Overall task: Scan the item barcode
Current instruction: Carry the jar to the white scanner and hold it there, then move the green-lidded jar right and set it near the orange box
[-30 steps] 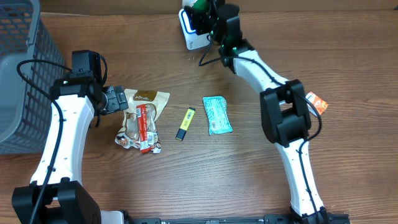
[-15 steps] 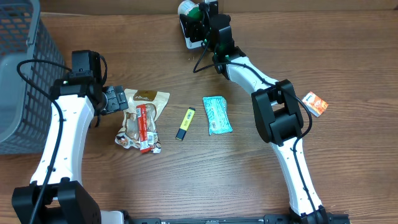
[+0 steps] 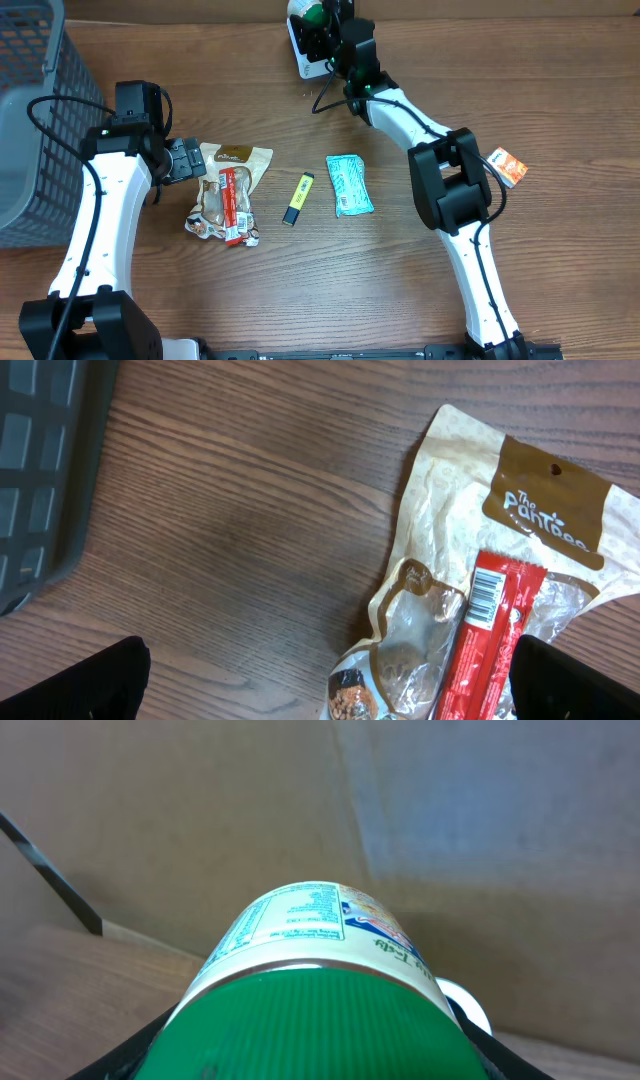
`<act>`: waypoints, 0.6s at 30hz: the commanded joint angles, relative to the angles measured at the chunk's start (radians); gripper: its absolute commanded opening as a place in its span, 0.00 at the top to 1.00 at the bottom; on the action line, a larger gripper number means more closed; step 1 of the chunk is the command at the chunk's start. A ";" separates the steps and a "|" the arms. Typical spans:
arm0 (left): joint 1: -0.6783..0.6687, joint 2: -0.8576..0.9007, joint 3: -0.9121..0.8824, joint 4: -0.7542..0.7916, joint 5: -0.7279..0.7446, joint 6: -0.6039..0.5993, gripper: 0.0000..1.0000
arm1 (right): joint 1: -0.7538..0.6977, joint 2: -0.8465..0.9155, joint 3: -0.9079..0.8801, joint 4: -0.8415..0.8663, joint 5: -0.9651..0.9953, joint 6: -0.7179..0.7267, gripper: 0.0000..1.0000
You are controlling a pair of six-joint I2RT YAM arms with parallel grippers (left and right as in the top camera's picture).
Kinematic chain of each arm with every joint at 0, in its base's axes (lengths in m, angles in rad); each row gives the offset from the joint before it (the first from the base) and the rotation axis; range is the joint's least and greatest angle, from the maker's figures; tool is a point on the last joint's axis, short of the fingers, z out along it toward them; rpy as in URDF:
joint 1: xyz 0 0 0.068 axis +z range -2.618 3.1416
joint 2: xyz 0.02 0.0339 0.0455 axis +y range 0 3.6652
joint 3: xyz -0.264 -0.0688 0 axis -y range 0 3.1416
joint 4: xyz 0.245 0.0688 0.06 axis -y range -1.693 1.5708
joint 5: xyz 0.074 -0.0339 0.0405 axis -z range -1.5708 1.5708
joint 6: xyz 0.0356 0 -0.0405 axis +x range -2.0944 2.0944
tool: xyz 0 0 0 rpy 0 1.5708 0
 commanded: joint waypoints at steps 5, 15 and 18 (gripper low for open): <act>0.003 0.008 0.005 0.001 -0.010 -0.004 0.00 | -0.042 -0.334 0.022 -0.262 0.004 0.007 0.96; 0.003 0.008 0.005 0.001 -0.010 -0.004 0.00 | -0.161 -0.573 0.022 -1.036 0.004 0.007 0.96; 0.003 0.008 0.005 0.001 -0.010 -0.004 0.00 | -0.214 -0.581 0.022 -1.291 0.003 0.006 0.96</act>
